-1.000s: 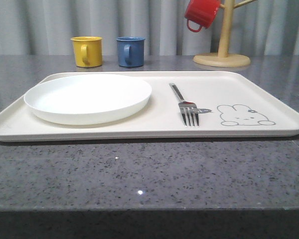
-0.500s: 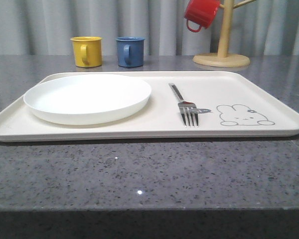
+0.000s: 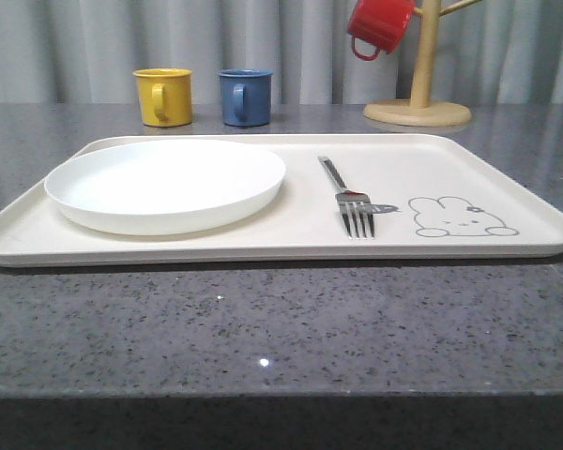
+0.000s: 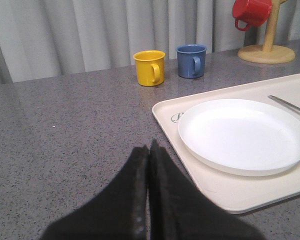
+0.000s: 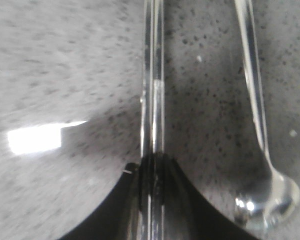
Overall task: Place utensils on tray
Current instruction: 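Grasp the steel chopsticks with the right gripper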
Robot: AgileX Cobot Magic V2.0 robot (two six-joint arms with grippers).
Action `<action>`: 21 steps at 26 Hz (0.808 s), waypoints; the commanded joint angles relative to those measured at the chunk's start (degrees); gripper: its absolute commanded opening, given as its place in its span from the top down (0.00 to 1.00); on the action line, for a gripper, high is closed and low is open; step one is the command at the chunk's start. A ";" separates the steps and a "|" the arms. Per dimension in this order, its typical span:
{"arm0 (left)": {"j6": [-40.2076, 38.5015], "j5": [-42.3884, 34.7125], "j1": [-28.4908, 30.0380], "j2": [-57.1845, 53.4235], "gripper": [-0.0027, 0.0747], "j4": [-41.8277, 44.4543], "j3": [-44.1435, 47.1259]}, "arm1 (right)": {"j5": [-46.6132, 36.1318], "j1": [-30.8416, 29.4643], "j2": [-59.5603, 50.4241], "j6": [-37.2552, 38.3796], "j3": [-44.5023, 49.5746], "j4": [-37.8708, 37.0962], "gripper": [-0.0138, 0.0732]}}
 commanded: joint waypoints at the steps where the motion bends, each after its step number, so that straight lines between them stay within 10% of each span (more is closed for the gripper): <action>1: -0.46 -4.85 0.01 0.67 0.99 -0.69 -1.61 | 1.18 0.10 -5.99 0.90 -3.38 0.79 0.77; 21: -0.46 -4.85 0.01 0.67 0.99 -0.69 -1.61 | 0.61 16.28 -10.65 3.22 -3.89 8.00 0.77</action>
